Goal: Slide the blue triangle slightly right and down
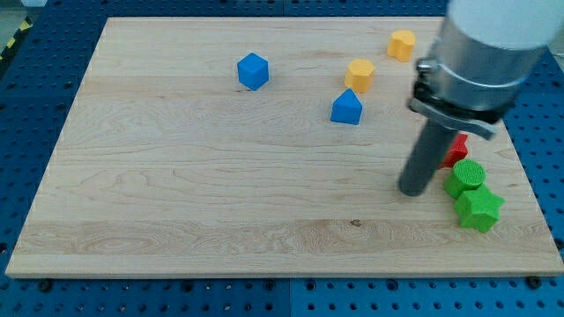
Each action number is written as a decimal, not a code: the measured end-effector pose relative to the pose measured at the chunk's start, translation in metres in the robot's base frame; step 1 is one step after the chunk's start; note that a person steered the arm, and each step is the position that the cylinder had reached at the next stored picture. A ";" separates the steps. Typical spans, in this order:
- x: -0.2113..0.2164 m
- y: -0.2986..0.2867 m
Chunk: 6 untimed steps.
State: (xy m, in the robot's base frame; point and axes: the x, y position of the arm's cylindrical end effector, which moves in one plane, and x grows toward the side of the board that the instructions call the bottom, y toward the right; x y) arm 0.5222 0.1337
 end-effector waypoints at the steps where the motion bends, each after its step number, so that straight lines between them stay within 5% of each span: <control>1: -0.037 -0.021; 4: -0.095 -0.132; 6: -0.138 -0.118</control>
State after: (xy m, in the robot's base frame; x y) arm 0.3839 0.0158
